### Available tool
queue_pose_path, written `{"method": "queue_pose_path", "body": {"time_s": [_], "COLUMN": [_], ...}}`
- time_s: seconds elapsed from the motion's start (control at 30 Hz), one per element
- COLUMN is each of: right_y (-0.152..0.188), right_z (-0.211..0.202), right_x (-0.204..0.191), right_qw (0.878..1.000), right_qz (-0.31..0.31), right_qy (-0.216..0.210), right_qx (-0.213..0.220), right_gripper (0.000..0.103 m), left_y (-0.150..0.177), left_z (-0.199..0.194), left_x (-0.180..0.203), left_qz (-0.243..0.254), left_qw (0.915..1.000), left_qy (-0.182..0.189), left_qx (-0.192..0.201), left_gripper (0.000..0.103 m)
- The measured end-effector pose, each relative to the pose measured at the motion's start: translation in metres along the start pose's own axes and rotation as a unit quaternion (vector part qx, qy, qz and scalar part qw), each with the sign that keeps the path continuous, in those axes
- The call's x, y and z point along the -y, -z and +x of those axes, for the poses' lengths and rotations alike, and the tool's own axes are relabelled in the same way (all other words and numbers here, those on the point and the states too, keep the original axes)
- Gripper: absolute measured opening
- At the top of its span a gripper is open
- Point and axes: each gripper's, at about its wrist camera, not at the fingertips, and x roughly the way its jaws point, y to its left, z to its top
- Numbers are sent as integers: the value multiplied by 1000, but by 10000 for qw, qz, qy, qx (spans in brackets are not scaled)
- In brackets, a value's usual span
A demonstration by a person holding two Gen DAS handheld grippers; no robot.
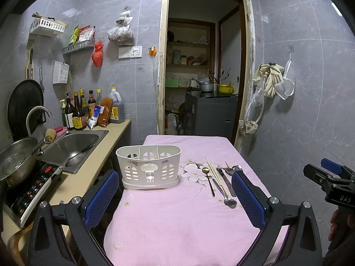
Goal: Organize utensils
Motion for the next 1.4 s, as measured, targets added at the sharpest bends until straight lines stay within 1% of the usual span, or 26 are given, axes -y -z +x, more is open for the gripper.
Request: {"method": "queue_pose_path", "body": {"time_s": [0.27,0.37,0.57,0.77,0.9,1.03,1.23,1.3,1.4], "right_y": [-1,4,4,5,2,2,7,8,12], "right_z": [-1,-1,0,-1,-5,-7,-9,-7,-12], "right_x": [-5,-1,-2,-5,4,11,-6,-16,-18], "right_qw": [10000,10000,10000,10000,10000,9998,9995,9993,9988], "right_qz": [-12,-15,-17,-26,-18,3,45,64,110], "right_qy": [4,20,23,32,85,166,300,355,473], "right_qx": [-6,-8,-9,-15,-27,-53,-85,-95,-66], "right_gripper": [102,102,102,102,102,102,102,102,102], "left_y": [0,0,0,6,6,6,7,7,6], "left_z": [0,0,-2,7,7,10,14,15,17], "left_x": [-1,0,5,6,7,9,-12,-15,-20], "left_qz": [-5,-4,-3,18,11,7,-6,11,77], "left_qw": [10000,10000,10000,10000,10000,9999,9995,9993,9987], "left_qy": [-6,2,6,61,74,149,316,368,486], "left_qx": [3,1,-5,-26,-30,-52,-96,-105,-108], "left_gripper": [102,102,102,102,102,102,102,102,102]}}
